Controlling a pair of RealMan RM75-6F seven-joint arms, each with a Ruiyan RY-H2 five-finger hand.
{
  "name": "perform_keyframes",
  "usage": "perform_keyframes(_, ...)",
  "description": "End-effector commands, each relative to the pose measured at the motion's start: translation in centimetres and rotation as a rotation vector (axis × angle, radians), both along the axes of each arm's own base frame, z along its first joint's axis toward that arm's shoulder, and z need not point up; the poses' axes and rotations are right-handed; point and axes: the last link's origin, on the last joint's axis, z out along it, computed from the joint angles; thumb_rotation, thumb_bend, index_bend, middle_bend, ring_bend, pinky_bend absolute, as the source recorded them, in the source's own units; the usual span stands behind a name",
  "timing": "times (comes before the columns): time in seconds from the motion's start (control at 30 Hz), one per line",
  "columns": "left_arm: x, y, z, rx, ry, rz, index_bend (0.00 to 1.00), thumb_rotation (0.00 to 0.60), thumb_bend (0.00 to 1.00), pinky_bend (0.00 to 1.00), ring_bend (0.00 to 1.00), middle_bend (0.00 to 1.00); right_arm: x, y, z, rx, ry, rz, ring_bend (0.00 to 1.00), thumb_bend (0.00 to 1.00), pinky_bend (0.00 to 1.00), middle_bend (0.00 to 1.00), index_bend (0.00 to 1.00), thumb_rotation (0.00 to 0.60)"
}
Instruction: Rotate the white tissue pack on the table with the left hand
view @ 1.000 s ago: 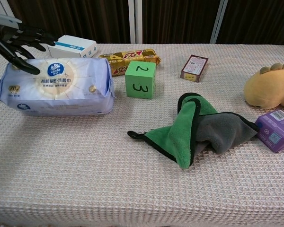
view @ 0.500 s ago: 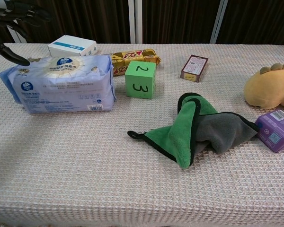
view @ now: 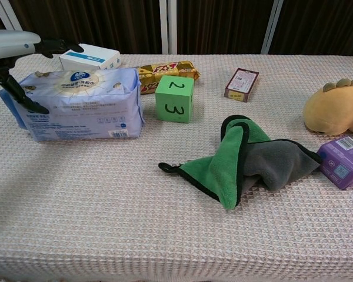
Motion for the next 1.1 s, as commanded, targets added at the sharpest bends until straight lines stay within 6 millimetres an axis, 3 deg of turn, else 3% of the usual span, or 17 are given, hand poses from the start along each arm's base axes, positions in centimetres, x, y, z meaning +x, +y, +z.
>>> perform_keyframes(0.03,-0.4,0.8,-1.1,-0.023,-0.012,0.047,0.0,0.6,0.01,0.13,0.0,0.0,-0.1,-0.1,-0.1,0.005,0.0,-0.005,0.0,0.2,0.0,0.0,0.0,0.6)
perform_keyframes(0.37,-1.3,1.9,-1.8,-0.063,-0.027,0.12,0.0,0.6,0.0,0.13,0.0,0.01,-0.4,-0.3,-0.4,0.019,0.002,-0.013,0.0,0.2,0.0,0.0,0.0,0.6)
perform_keyframes(0.43,-1.4,1.9,-1.9,-0.089,-0.02,0.132,0.0,0.6,0.0,0.13,0.0,0.07,-0.4,-0.3,-0.4,0.02,0.003,-0.015,0.0,0.2,0.0,0.0,0.0,0.6)
perform_keyframes(0.57,-1.2,2.0,-1.6,-0.14,-0.031,0.171,0.02,0.6,0.01,0.15,0.03,0.29,-0.4,-0.4,-0.4,0.014,0.001,-0.02,0.0,0.2,0.0,0.0,0.0,0.6)
perform_keyframes(0.67,-0.8,2.1,-1.2,-0.126,-0.083,0.194,0.21,0.6,0.11,0.27,0.21,0.52,-0.3,-0.4,-0.4,0.016,0.0,-0.021,0.0,0.2,0.0,0.0,0.0,0.6)
perform_keyframes(0.77,-0.6,2.2,-0.8,-0.1,-0.113,0.193,0.44,0.6,0.23,0.45,0.38,0.65,-0.3,-0.4,-0.5,0.02,0.001,-0.023,0.0,0.2,0.0,0.0,0.0,0.6)
perform_keyframes(0.83,-0.4,2.1,-0.5,-0.084,-0.126,0.187,0.54,0.6,0.29,0.57,0.46,0.71,-0.2,-0.4,-0.5,0.022,0.001,-0.024,0.0,0.2,0.0,0.0,0.0,0.6)
perform_keyframes(0.97,0.2,1.9,0.5,-0.071,-0.166,0.183,0.64,0.6,0.36,0.73,0.59,0.79,-0.2,-0.3,-0.5,0.022,-0.001,-0.022,0.0,0.2,0.0,0.0,0.0,0.6)
perform_keyframes(1.1,1.1,1.0,2.5,-0.155,-0.236,0.24,0.69,0.6,0.37,0.79,0.65,0.84,-0.2,-0.3,-0.4,0.018,-0.003,-0.02,0.0,0.2,0.0,0.0,0.0,0.6)
